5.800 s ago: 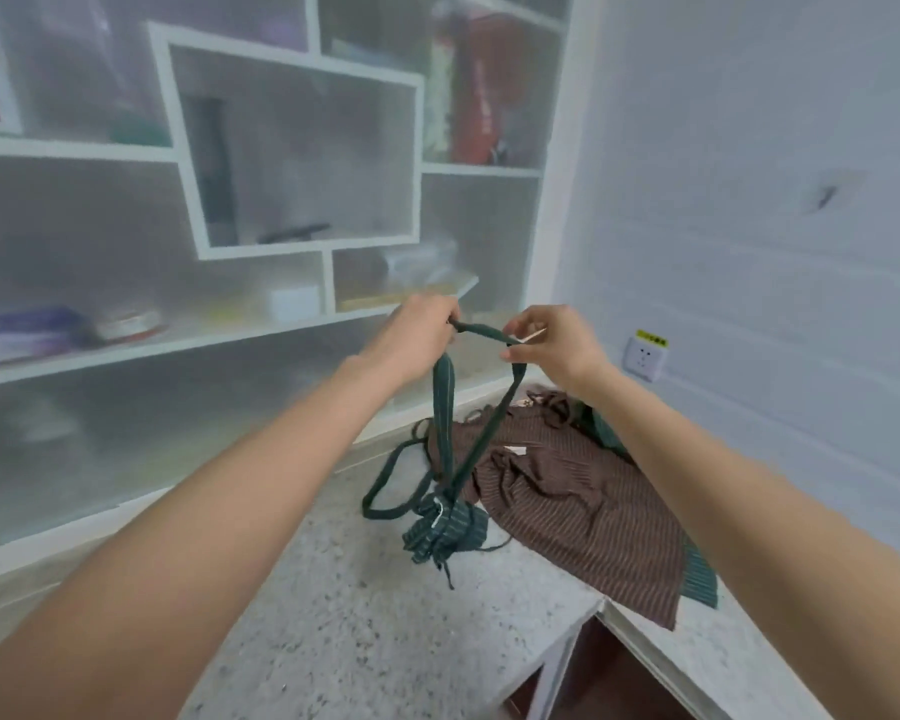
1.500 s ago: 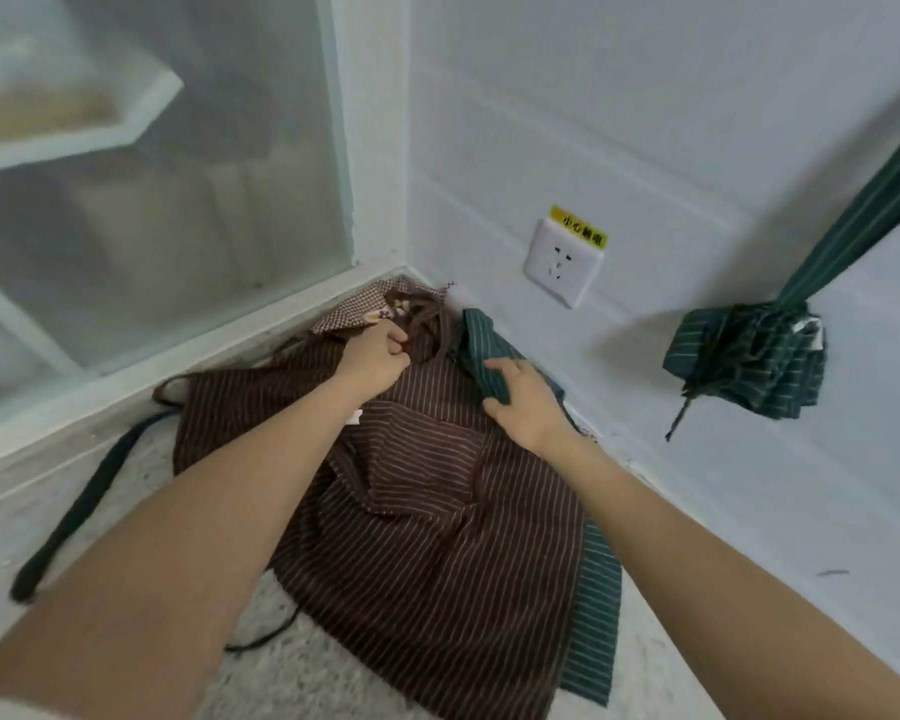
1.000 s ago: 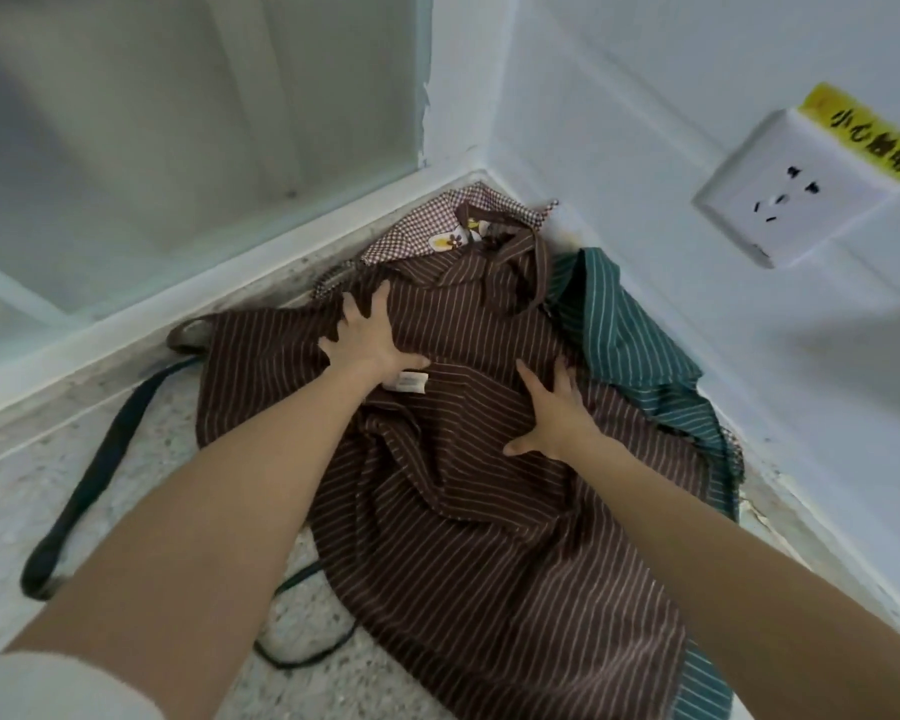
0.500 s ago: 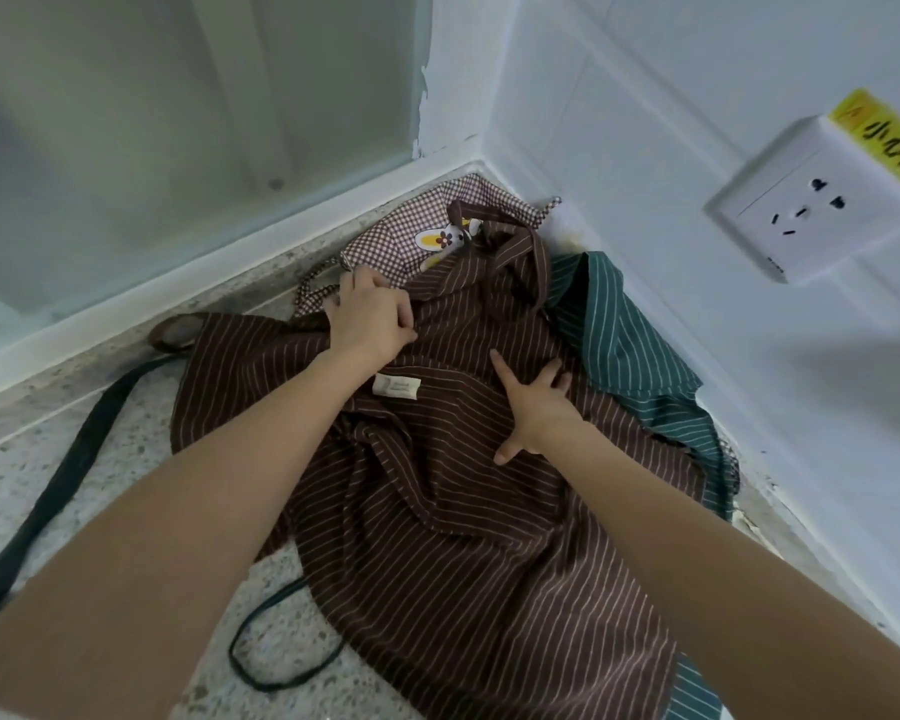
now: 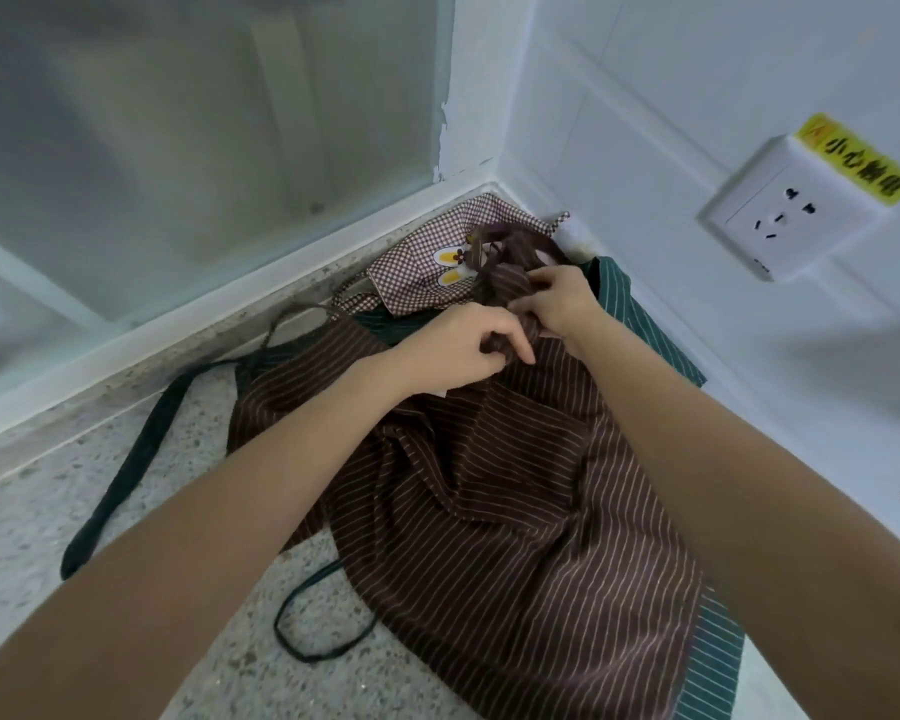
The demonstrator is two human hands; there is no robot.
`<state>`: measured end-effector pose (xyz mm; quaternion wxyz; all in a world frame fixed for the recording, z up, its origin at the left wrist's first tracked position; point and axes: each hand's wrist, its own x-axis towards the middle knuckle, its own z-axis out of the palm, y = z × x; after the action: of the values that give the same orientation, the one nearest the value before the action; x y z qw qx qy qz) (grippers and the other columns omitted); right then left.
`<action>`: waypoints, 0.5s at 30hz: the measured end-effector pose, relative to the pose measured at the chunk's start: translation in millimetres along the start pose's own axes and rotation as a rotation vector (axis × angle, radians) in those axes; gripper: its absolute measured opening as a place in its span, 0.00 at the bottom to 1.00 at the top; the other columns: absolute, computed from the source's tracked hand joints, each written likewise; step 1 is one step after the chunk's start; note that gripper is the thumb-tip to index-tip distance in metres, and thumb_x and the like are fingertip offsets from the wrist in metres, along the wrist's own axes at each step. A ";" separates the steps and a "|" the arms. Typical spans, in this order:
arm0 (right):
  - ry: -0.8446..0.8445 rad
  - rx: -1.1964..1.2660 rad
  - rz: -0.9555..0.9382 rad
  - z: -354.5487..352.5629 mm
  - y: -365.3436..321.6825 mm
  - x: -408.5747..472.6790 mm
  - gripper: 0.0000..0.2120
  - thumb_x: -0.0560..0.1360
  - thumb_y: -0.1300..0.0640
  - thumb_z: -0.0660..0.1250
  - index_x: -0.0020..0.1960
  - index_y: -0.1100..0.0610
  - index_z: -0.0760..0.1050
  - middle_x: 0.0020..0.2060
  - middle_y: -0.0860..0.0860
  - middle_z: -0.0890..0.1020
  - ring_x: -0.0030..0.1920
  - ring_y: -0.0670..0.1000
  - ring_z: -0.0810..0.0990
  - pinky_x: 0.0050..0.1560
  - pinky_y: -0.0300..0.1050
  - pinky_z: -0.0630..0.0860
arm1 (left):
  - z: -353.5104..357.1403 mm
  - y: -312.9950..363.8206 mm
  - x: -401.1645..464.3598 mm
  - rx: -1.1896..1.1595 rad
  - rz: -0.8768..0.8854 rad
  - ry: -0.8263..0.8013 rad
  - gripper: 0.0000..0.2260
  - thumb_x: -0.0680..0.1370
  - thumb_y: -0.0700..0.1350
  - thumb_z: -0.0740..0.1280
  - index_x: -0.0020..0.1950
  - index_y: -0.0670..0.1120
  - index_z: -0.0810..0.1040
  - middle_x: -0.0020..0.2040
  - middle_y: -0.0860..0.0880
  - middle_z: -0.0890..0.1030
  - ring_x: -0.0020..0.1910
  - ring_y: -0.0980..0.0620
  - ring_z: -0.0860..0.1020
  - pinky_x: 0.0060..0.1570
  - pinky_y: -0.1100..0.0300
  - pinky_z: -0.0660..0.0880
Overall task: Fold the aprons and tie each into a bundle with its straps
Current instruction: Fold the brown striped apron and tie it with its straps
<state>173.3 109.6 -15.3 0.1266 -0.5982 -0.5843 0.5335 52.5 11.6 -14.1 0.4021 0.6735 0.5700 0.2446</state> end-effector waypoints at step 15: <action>-0.225 0.325 -0.209 -85.0 -69.7 -153.6 0.24 0.68 0.73 0.45 0.47 0.61 0.78 0.34 0.55 0.81 0.33 0.51 0.78 0.30 0.38 0.76 | -45.9 107.4 -5.7 0.135 -0.029 0.215 0.14 0.75 0.39 0.68 0.60 0.41 0.75 0.58 0.45 0.79 0.58 0.47 0.76 0.55 0.59 0.71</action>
<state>239.5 41.5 147.8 0.2101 -0.4429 -0.5599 0.6680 76.4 15.3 100.4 0.2958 0.6607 0.6347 0.2705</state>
